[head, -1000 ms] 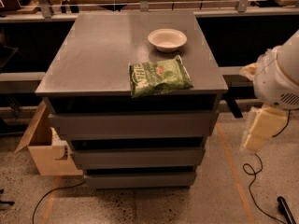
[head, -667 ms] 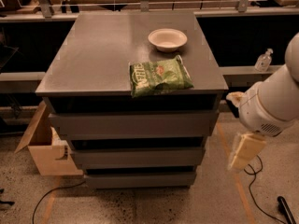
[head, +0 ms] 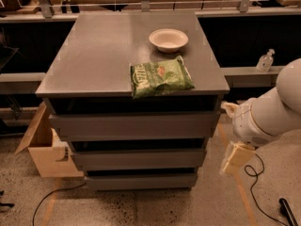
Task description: Open middle drawer
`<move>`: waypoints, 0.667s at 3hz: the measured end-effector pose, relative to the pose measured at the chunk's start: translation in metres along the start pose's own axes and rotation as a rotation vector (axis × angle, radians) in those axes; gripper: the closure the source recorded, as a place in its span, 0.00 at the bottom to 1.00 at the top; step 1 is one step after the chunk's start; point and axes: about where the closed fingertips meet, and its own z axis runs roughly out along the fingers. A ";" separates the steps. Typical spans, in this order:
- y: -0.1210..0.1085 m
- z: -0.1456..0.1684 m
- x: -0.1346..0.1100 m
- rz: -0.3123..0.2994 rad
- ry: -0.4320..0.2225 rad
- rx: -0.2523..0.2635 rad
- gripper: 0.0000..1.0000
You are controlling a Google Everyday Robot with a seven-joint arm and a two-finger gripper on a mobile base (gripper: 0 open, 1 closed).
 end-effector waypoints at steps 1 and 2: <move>0.000 0.008 0.005 0.016 -0.011 0.013 0.00; -0.001 0.033 0.016 0.028 -0.039 0.049 0.00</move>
Offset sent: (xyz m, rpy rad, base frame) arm 0.0261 -0.0149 -0.0866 0.0915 -0.1142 -0.0610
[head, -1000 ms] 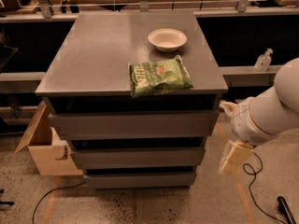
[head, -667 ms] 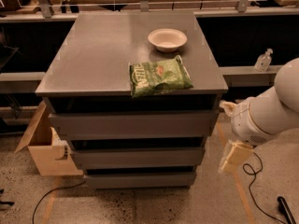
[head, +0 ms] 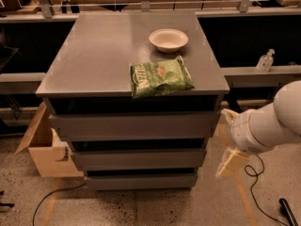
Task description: Open middle drawer
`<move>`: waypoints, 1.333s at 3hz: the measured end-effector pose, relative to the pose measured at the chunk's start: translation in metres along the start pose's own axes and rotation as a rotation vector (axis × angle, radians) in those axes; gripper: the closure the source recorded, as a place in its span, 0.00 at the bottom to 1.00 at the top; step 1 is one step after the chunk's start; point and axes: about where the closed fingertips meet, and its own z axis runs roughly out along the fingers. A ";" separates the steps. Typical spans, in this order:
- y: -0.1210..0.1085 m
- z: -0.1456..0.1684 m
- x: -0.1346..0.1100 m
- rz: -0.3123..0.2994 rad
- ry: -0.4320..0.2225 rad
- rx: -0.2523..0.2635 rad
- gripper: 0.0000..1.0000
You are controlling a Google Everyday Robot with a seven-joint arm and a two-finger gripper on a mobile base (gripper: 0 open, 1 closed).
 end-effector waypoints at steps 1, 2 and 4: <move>0.001 0.037 0.006 -0.010 -0.048 0.011 0.00; 0.009 0.068 0.005 -0.025 -0.087 -0.008 0.00; 0.028 0.133 0.006 0.019 -0.145 -0.047 0.00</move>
Offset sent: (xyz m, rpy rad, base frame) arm 0.0211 0.0292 -0.0994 0.1144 -0.0149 0.0854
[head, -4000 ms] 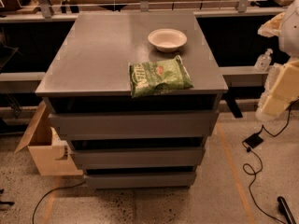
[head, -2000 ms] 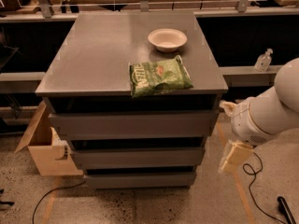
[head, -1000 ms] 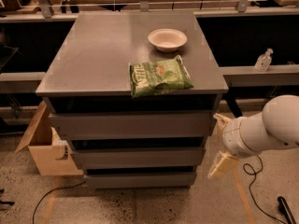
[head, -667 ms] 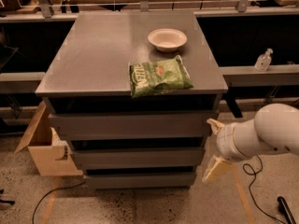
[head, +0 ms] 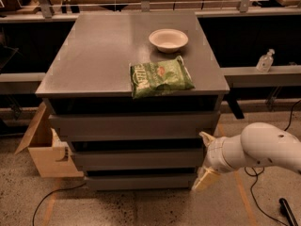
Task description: Open middle drawer
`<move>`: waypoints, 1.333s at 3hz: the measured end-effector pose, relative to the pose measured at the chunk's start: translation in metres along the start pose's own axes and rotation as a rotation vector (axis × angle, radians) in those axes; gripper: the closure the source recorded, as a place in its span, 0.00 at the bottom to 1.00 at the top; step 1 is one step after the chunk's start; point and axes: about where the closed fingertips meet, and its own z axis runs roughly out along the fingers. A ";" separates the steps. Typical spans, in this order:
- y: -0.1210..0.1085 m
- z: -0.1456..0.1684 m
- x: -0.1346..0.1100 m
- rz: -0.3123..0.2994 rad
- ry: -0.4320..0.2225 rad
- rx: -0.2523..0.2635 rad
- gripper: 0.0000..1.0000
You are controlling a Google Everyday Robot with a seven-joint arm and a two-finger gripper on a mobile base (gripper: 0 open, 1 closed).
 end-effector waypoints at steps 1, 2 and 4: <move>0.000 0.000 0.000 0.000 0.000 0.000 0.00; 0.006 0.020 0.007 -0.006 -0.008 0.002 0.00; 0.020 0.101 0.032 -0.017 0.023 -0.008 0.00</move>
Offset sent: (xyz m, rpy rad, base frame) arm 0.0012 0.0093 -0.0610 0.0142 -0.0196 0.0123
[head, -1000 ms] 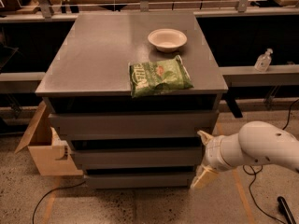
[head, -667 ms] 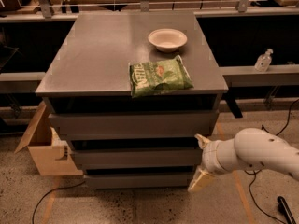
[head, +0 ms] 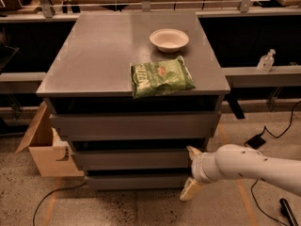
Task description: Open middle drawer
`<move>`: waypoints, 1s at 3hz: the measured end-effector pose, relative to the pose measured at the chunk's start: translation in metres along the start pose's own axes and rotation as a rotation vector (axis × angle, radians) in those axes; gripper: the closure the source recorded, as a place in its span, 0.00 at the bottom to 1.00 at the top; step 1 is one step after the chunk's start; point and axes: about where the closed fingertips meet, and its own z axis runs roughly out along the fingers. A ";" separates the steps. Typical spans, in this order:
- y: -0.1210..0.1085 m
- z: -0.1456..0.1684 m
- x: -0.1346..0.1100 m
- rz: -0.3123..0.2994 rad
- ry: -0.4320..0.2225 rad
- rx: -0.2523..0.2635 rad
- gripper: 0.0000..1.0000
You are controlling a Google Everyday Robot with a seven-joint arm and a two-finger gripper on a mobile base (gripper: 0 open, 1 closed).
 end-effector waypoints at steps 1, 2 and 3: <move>-0.004 0.034 0.003 -0.008 0.027 0.015 0.00; -0.013 0.057 0.000 -0.027 0.050 0.040 0.00; -0.022 0.080 -0.004 -0.036 0.058 0.046 0.00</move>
Offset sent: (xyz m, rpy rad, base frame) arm 0.0561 0.0401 -0.0654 -0.1045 -0.0755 -0.0076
